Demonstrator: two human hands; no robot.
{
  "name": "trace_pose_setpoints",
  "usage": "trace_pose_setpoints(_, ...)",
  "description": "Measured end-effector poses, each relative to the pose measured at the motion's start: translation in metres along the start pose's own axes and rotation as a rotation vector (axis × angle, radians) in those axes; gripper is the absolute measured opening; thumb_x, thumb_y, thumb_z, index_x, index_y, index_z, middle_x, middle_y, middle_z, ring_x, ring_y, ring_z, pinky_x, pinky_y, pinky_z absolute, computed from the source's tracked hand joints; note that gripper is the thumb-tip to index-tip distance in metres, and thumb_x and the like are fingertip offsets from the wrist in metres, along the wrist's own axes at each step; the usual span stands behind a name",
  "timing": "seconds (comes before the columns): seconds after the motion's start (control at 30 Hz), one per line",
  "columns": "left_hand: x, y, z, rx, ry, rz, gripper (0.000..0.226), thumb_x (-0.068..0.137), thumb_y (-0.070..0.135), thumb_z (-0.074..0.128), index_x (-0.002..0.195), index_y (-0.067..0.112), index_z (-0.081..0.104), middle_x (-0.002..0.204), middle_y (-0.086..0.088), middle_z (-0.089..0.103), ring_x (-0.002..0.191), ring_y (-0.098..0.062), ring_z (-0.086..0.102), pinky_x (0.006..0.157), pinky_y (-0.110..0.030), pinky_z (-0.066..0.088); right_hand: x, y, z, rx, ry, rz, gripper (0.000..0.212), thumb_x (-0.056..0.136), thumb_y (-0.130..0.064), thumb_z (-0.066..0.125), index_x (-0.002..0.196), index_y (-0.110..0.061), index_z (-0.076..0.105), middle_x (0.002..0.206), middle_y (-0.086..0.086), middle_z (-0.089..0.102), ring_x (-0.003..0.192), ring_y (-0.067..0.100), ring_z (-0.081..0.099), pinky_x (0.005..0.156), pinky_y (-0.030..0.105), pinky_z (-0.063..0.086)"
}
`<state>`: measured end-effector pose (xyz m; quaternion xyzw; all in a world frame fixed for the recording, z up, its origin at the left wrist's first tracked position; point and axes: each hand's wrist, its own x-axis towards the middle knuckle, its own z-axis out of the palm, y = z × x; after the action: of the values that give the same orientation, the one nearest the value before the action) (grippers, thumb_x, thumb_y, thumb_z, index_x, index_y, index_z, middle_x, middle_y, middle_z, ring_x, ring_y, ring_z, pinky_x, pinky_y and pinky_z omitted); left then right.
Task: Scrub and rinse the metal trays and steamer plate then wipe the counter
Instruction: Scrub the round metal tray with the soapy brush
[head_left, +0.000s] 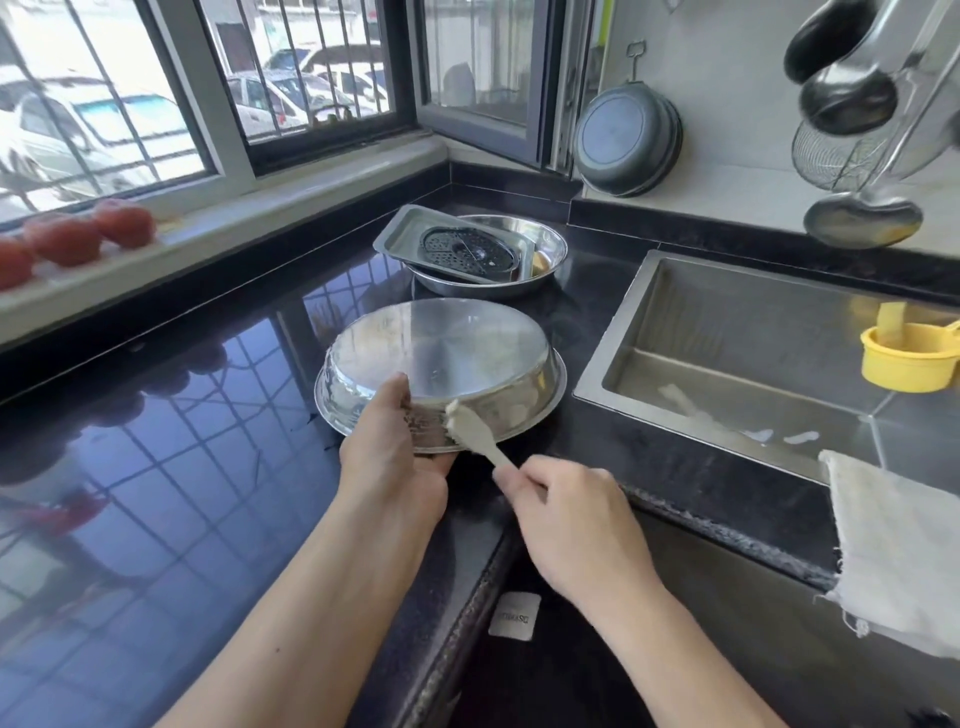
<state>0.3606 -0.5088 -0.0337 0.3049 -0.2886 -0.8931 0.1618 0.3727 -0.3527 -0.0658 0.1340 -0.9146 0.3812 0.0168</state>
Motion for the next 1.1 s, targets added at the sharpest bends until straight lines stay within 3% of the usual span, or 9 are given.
trace_pose_setpoints(0.13,0.003,-0.003,-0.002,0.018,0.004,-0.007,0.034,0.097,0.017,0.069,0.128,0.005,0.062,0.106,-0.014,0.078,0.095,-0.032,0.077,0.087,-0.057,0.061,0.023,0.014,-0.012,0.004,0.18,0.154,0.052,0.098,-0.058,0.047,0.067,-0.017,0.053,0.063,0.004,0.058,0.074,0.037,0.053,0.062,0.041,0.041)
trace_pose_setpoints(0.3,0.009,-0.001,-0.004,0.062,0.021,-0.043,0.022,0.096,0.02,0.067,0.113,0.007,0.063,0.106,-0.012,0.074,0.093,-0.03,0.075,0.088,-0.053,0.061,-0.001,0.002,0.0,0.014,0.037,-0.028,0.05,0.097,-0.059,0.05,0.069,-0.017,0.051,0.056,0.002,0.053,0.066,0.03,0.053,0.056,0.039,0.035)
trace_pose_setpoints(0.43,0.012,0.005,-0.004,0.079,-0.017,-0.079,0.018,0.1,0.024,0.064,0.111,0.01,0.064,0.104,-0.012,0.078,0.095,-0.031,0.077,0.082,-0.05,0.062,0.008,0.02,-0.011,0.024,0.196,0.111,0.05,0.098,-0.057,0.049,0.066,-0.018,0.051,0.056,0.002,0.054,0.068,0.034,0.053,0.058,0.04,0.035)
trace_pose_setpoints(0.63,0.017,0.017,-0.013,-0.073,-0.016,0.104,0.042,0.106,0.044,0.051,0.132,0.015,0.066,0.121,-0.01,0.076,0.111,-0.031,0.073,0.102,-0.053,0.056,-0.004,0.004,0.0,0.027,0.067,-0.024,0.051,0.098,-0.057,0.048,0.068,-0.016,0.049,0.057,0.002,0.054,0.066,0.03,0.055,0.055,0.04,0.036)
trace_pose_setpoints(0.77,0.009,-0.004,-0.014,-0.059,0.014,0.112,0.036,0.101,0.032,0.061,0.131,0.013,0.064,0.116,-0.01,0.077,0.102,-0.029,0.077,0.091,-0.046,0.062,0.01,0.007,-0.003,0.047,0.11,0.074,0.053,0.099,-0.056,0.048,0.063,-0.017,0.047,0.056,0.001,0.053,0.068,0.033,0.055,0.058,0.04,0.041)
trace_pose_setpoints(0.9,0.02,-0.009,-0.017,-0.006,0.064,0.035,0.043,0.085,0.027,0.073,0.122,0.009,0.063,0.12,-0.016,0.074,0.105,-0.034,0.075,0.095,-0.057,0.058,-0.002,-0.009,0.016,-0.042,0.033,-0.047,0.052,0.097,-0.061,0.046,0.067,-0.019,0.044,0.068,0.005,0.061,0.076,0.038,0.057,0.067,0.044,0.05)
trace_pose_setpoints(0.97,0.023,-0.008,-0.017,-0.008,0.075,0.012,0.041,0.084,0.027,0.074,0.121,0.011,0.063,0.12,-0.017,0.075,0.104,-0.035,0.075,0.094,-0.059,0.058,0.0,-0.007,0.012,-0.042,0.034,-0.006,0.052,0.097,-0.061,0.046,0.067,-0.019,0.044,0.07,0.005,0.061,0.079,0.039,0.057,0.069,0.044,0.05)
trace_pose_setpoints(1.1,0.027,-0.007,-0.016,-0.022,0.047,0.04,0.069,0.072,0.029,0.075,0.136,0.009,0.057,0.117,-0.018,0.076,0.102,-0.038,0.075,0.093,-0.062,0.058,0.015,0.008,-0.004,-0.008,0.138,0.156,0.052,0.099,-0.06,0.044,0.07,-0.017,0.052,0.072,0.007,0.063,0.081,0.04,0.056,0.069,0.043,0.049)
